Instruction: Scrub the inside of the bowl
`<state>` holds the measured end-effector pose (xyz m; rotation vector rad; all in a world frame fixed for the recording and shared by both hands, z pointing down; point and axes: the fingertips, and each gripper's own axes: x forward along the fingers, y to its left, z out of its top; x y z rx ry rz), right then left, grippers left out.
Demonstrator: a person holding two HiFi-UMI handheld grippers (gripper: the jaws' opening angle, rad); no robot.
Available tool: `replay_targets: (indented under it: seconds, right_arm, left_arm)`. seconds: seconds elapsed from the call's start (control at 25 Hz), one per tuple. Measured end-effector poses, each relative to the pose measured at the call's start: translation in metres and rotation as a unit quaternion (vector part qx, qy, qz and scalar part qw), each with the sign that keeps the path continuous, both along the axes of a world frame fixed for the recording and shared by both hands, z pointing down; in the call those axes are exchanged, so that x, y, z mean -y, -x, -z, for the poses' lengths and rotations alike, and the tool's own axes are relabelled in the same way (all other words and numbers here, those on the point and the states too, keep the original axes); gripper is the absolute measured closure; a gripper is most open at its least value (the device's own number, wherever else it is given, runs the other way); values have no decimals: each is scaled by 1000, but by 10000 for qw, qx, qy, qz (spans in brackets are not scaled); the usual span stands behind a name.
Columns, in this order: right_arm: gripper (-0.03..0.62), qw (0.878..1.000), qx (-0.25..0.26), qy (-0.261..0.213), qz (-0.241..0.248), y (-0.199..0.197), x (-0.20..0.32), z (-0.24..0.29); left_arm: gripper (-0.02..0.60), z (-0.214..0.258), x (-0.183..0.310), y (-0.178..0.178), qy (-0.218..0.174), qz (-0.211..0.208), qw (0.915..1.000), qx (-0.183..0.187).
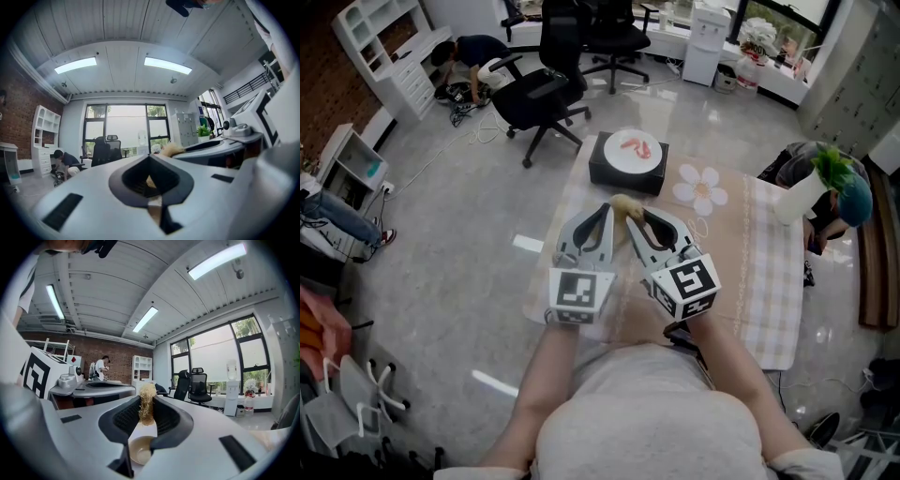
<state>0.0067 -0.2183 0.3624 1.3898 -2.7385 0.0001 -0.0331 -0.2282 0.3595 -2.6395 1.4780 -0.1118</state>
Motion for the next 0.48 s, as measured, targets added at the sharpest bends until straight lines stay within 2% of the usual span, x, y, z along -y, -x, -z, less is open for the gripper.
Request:
replay_targets:
  seconds: [0.24,0.48]
  right_arm:
    - [519,9998,-130,-23,128,1,0,2]
    - [519,9997,-153,72,196,-2,-1,3]
  left_arm:
    - [572,3,0,1,-17,19,10000,-84]
    - [572,5,0,-1,-6,42,10000,39]
